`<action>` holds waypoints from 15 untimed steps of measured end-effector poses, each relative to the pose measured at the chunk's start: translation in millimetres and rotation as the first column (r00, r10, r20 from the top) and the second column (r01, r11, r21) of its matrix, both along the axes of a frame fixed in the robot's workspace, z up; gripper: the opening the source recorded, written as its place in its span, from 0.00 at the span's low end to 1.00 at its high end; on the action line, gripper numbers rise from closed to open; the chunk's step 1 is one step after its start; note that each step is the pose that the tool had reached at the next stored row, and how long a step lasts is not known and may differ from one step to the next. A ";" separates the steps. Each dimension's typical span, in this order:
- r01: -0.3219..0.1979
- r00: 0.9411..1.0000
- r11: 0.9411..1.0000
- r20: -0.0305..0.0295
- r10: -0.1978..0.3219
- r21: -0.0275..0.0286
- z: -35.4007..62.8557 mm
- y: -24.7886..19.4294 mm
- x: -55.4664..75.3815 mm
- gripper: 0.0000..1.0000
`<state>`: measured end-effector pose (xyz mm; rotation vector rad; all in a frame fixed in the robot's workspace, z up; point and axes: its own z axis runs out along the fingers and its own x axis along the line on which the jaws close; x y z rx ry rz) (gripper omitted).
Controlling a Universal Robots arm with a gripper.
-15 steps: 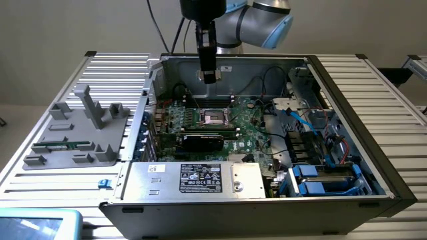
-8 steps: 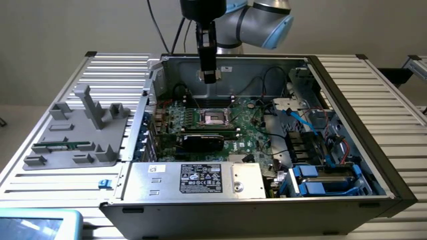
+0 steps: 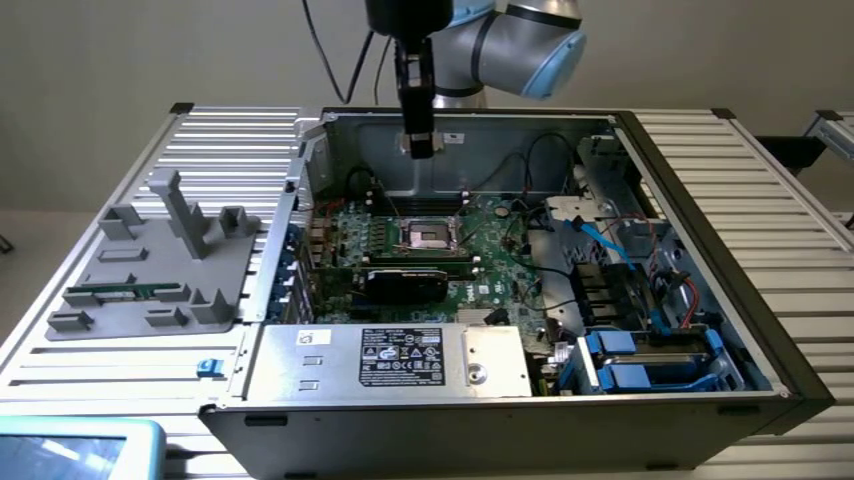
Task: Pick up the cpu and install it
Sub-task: 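Pick up the cpu and move it towards the insertion slot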
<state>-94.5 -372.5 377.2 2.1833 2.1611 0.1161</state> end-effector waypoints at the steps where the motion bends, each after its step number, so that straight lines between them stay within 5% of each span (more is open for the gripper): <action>1: 0.000 1.000 1.000 0.000 0.000 0.002 -0.6 1.6 0.5 0.54; 15: 0.000 1.000 1.000 0.001 0.000 0.026 -8.9 29.6 7.9 0.54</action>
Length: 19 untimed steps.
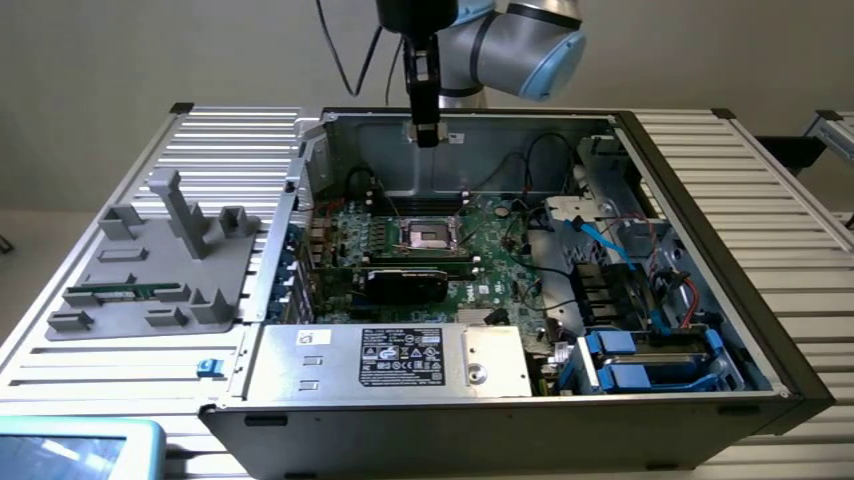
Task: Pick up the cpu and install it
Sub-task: 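Pick up the cpu and move it towards the insertion slot, then place the cpu into insertion slot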
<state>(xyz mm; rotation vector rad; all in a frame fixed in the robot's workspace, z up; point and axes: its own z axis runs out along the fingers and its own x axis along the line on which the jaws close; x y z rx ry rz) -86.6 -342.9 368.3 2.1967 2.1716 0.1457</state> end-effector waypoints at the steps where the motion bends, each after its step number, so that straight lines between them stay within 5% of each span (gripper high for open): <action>1: 0.000 1.000 1.000 0.000 0.000 0.001 -0.6 1.8 0.6 0.54; 9: 0.000 1.000 1.000 0.000 0.000 0.009 -4.0 14.9 5.9 0.54; 19: 0.000 1.000 1.000 0.000 0.000 0.003 -4.1 15.2 6.1 0.54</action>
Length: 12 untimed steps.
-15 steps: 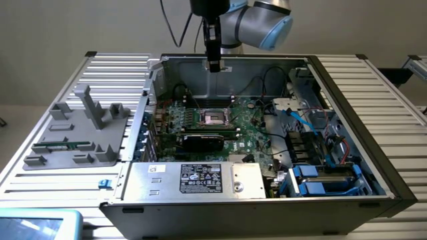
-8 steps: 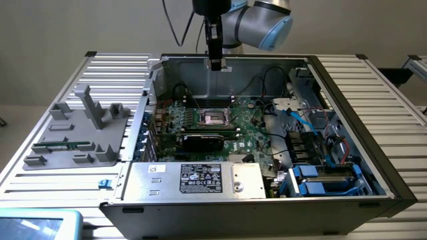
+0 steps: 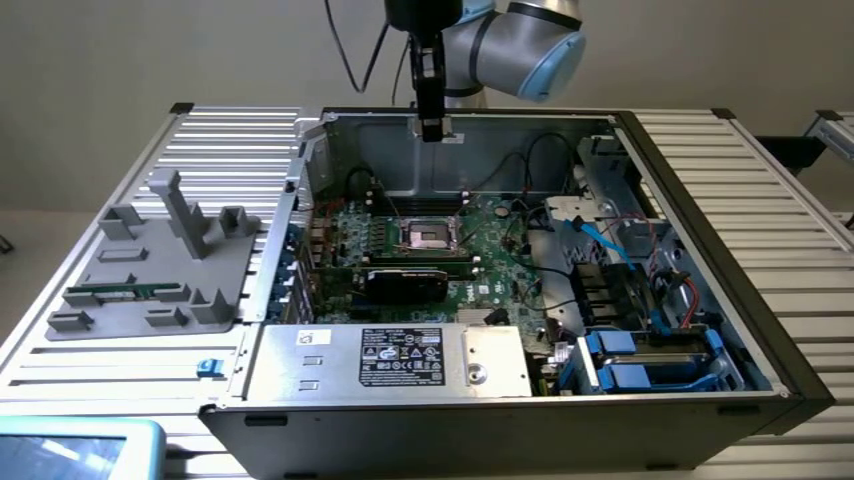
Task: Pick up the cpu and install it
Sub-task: 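Place the cpu into insertion slot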
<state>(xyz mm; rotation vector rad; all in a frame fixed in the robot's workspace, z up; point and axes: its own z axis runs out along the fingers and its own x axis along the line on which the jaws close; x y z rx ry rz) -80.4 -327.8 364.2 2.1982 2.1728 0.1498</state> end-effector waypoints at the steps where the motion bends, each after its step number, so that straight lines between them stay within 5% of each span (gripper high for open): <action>1: 0.000 1.000 1.000 0.000 0.000 0.000 0.0 0.0 0.0 0.54; 12: 0.000 1.000 1.000 0.000 0.000 0.000 -2.6 0.5 0.0 0.54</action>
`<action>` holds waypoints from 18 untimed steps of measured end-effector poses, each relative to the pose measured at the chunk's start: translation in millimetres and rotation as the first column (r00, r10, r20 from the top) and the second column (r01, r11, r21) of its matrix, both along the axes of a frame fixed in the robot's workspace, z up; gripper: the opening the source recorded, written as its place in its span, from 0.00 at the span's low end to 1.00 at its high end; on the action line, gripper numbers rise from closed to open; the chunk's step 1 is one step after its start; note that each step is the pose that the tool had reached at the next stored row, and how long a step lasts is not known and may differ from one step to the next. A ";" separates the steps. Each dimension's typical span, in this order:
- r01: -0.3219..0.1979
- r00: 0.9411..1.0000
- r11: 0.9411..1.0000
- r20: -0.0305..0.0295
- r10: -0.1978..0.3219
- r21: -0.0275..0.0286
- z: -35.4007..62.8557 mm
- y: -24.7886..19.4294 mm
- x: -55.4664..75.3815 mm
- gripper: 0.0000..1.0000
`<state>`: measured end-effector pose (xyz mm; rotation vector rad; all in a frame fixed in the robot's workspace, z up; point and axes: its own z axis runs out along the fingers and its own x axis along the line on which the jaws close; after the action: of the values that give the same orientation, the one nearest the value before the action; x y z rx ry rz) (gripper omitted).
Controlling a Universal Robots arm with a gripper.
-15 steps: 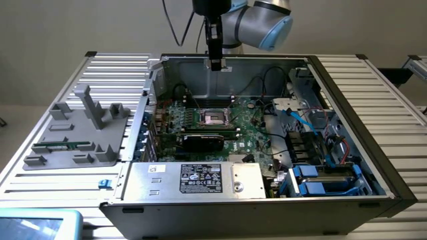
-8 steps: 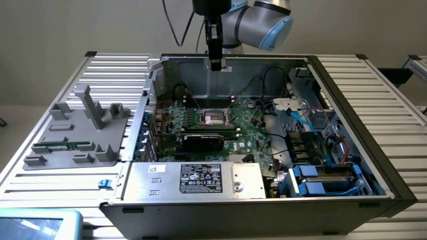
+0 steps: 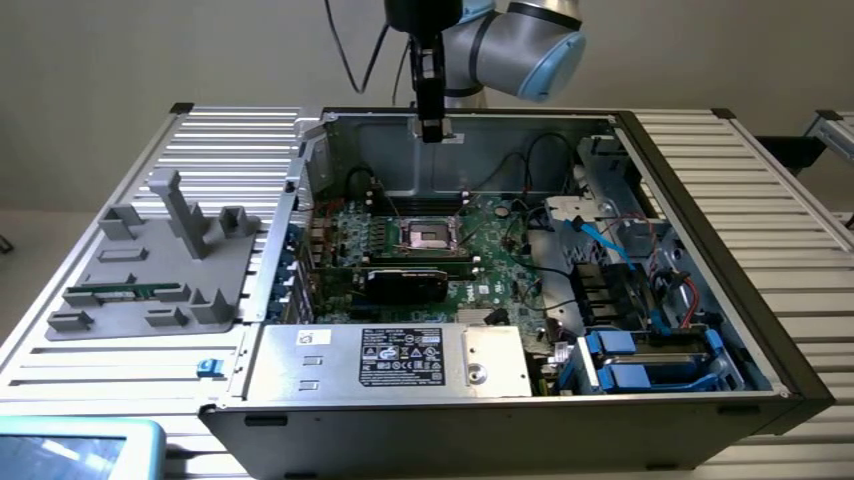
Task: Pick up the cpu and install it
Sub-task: 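Place the cpu into insertion slot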
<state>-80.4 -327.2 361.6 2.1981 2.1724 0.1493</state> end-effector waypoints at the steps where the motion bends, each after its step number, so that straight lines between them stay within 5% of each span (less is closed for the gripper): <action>1: 0.000 1.000 1.000 0.000 0.000 0.000 -1.8 0.0 0.0 0.54; 18: 0.000 1.000 1.000 0.000 0.000 0.000 -32.6 -0.1 0.8 0.54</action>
<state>-79.6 -327.3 329.0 2.1980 2.1726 0.1491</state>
